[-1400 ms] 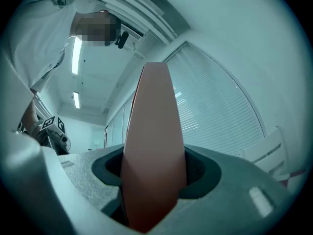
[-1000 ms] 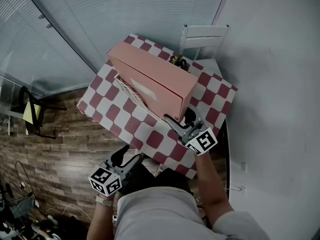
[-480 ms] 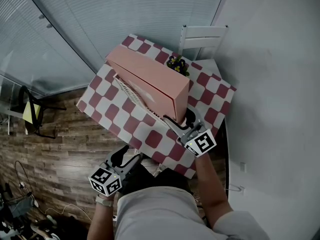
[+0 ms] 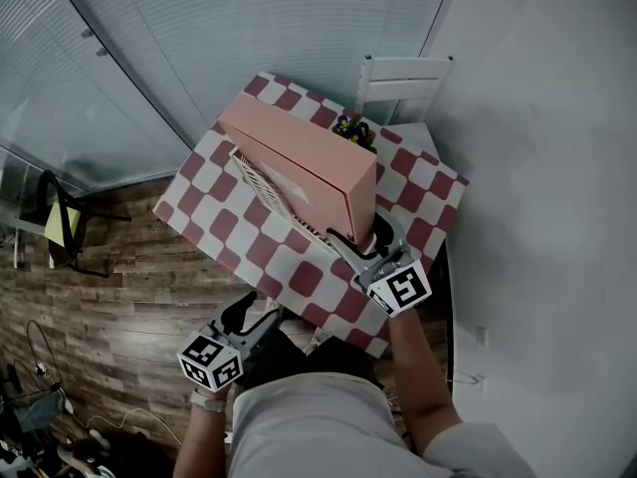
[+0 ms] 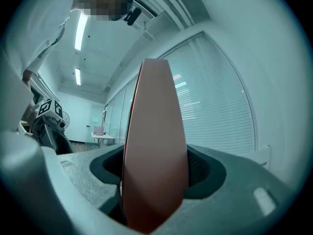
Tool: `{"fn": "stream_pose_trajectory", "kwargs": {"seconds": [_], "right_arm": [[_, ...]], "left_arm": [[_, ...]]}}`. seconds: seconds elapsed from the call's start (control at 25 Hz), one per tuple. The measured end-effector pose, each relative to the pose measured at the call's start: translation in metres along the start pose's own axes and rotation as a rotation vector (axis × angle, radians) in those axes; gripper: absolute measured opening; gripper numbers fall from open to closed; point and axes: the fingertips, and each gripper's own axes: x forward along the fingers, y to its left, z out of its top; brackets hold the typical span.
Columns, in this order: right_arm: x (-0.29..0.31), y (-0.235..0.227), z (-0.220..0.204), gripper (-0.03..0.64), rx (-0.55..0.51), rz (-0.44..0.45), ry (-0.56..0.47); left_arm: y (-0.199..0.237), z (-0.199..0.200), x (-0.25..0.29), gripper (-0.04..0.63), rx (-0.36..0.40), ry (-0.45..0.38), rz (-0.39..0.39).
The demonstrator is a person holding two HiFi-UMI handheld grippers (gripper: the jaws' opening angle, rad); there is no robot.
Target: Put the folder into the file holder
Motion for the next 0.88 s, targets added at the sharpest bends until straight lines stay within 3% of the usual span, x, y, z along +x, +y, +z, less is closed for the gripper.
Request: {"fn": "stream_pose_trajectory", "kwargs": {"seconds": [0.24, 0.48, 0.88], "right_arm": [[0.009, 0.002, 0.035, 0.304, -0.037, 0.013, -0.041], [0.006, -0.002, 0.041, 0.287, -0.011, 0.005, -0.072], [0.007, -0.004, 0.054, 0.281, 0.046, -0.009, -0.246]], "left_arm": [[-0.001, -0.002, 0.000, 0.238, -0.002, 0.005, -0.004], [-0.002, -0.004, -0.002, 0.238, -0.007, 0.003, -0.004], [0.002, -0.005, -0.003, 0.238, -0.006, 0.008, -0.007]]}}
